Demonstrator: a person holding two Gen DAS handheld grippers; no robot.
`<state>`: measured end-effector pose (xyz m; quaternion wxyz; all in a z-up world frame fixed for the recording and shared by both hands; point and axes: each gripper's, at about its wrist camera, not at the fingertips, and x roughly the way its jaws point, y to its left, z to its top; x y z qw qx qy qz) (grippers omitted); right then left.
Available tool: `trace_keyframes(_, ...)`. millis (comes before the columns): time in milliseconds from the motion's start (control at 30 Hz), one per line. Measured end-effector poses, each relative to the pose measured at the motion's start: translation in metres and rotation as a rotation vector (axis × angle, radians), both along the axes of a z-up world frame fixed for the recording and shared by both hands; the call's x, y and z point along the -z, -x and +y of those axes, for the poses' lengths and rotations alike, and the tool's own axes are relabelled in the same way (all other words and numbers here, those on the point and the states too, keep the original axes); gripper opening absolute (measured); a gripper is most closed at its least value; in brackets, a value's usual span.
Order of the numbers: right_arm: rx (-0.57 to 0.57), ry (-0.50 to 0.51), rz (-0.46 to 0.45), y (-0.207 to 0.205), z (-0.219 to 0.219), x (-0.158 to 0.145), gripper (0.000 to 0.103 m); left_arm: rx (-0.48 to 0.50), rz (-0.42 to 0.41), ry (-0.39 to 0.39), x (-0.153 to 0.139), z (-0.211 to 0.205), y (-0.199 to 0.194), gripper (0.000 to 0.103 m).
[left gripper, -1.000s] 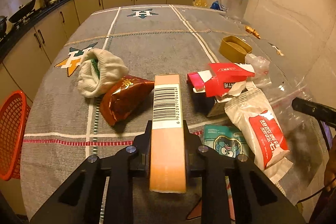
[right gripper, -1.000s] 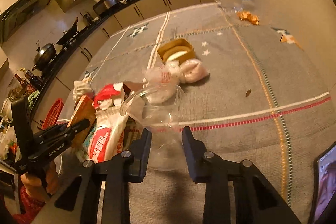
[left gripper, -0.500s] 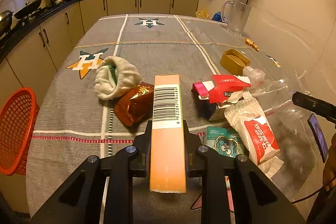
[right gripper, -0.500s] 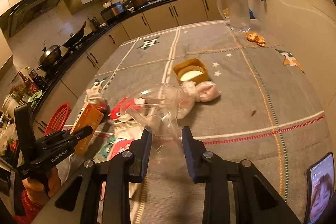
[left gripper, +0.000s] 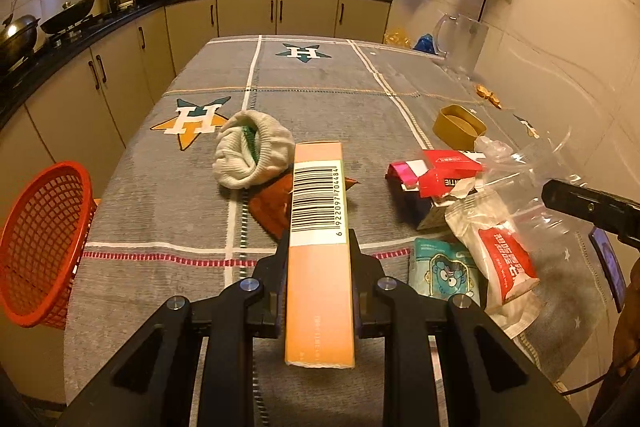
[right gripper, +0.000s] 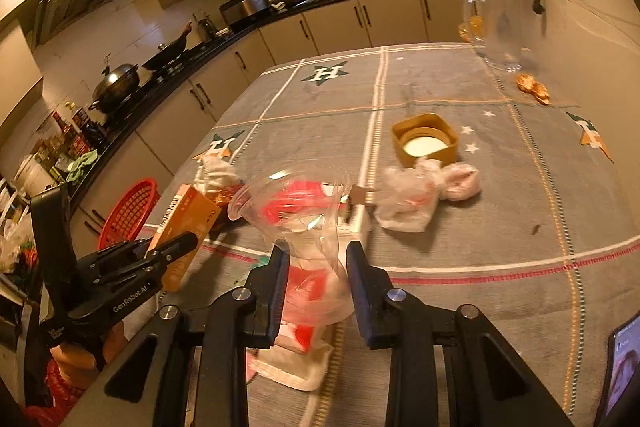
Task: Collect trash
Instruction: 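Grasp the orange barcode box with the left tool while the right tool grasps the clear plastic cup, then carry the orange box and clear cup to the red basket and release both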
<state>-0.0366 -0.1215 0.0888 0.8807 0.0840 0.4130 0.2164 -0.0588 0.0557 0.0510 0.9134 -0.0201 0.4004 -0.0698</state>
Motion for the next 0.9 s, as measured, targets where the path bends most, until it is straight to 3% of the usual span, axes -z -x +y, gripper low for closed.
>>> trace_keyframes(900,-0.124,0.058,0.035,-0.007,0.066,0.011,0.032,-0.08,-0.018,0.014,-0.004,0.04,0.012,0.022)
